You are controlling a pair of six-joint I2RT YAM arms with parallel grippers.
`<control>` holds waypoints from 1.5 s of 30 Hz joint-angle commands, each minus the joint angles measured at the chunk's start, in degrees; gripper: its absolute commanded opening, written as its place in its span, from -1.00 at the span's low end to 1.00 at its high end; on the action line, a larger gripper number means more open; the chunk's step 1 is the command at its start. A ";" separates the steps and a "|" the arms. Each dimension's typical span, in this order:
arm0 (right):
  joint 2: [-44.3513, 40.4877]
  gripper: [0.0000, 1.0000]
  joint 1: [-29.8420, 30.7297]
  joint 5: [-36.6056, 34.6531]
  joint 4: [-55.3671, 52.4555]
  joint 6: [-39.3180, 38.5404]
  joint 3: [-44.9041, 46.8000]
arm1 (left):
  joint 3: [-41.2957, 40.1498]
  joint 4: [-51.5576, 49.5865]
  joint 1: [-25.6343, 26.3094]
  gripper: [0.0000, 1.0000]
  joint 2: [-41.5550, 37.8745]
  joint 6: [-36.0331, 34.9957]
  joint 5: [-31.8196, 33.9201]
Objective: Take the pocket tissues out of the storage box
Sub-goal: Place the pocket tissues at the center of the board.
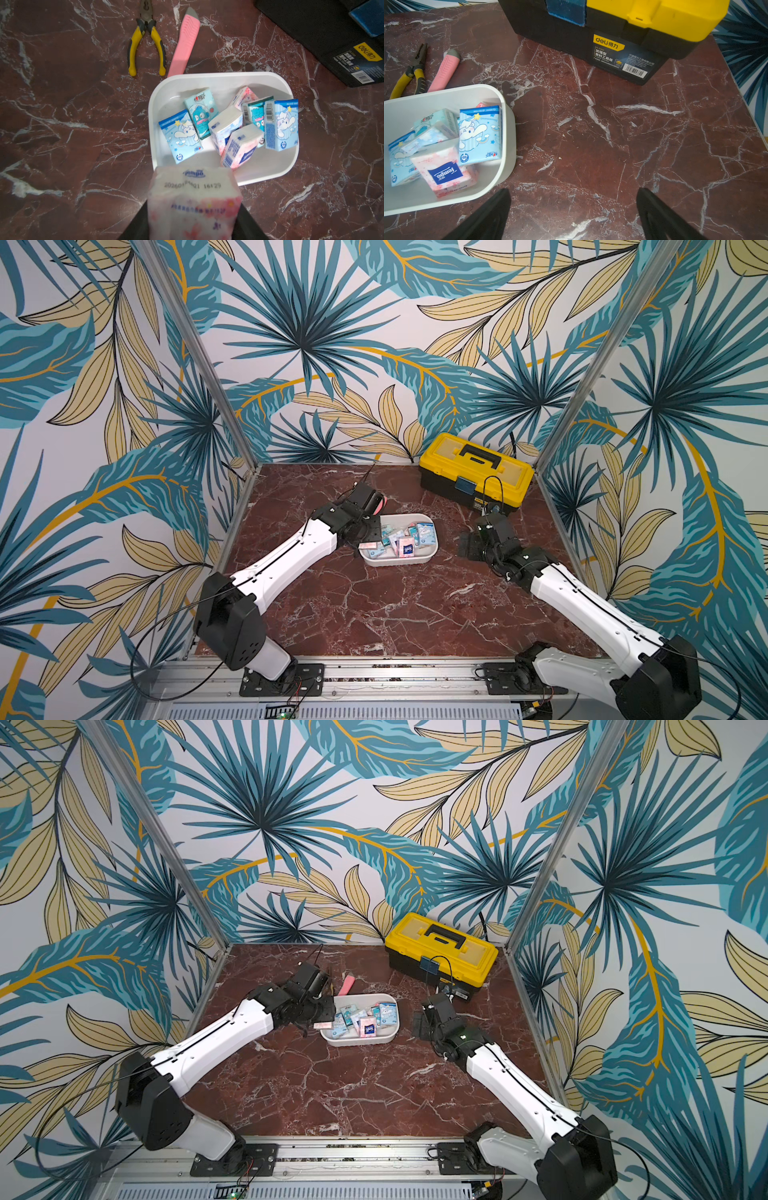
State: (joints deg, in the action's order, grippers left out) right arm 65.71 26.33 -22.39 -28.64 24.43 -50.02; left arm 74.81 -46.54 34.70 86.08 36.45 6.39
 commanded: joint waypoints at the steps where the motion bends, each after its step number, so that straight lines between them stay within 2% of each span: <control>1: -0.59 0.98 -0.23 -1.32 -0.88 1.04 1.24 | -6.43 -2.29 0.28 0.02 -3.46 -0.25 -0.78; 7: -0.93 0.99 -0.23 -1.07 -0.89 1.50 1.41 | -16.30 2.27 0.24 0.01 -7.12 0.33 -2.70; 15: -1.99 0.99 -0.24 -1.42 -1.33 1.77 1.79 | -23.26 10.84 0.28 0.00 -3.69 1.16 -4.37; 23: -3.21 0.99 -0.29 -2.04 -2.04 2.01 2.38 | -24.00 13.46 0.37 0.01 2.28 1.20 -3.49; 25: -3.40 0.99 -0.29 -2.22 -2.07 2.09 2.71 | -24.26 13.45 0.30 0.03 3.10 1.68 -1.35; 34: -2.88 0.99 -0.32 -2.74 -2.12 2.42 2.95 | -25.48 14.99 0.35 0.12 4.80 1.17 -1.39; 40: -2.30 0.99 -0.32 -2.92 -2.12 2.43 2.47 | -25.19 13.79 0.30 0.31 4.49 1.08 -0.74; 45: -2.34 0.99 -0.32 -2.96 -2.12 2.38 2.30 | -23.84 11.17 0.36 0.47 1.31 0.99 0.35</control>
State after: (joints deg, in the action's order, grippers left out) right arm 63.02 26.22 -24.23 -29.50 26.17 -48.18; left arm 50.74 -33.36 34.85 90.39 37.82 5.17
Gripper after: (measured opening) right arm 0.992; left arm 0.728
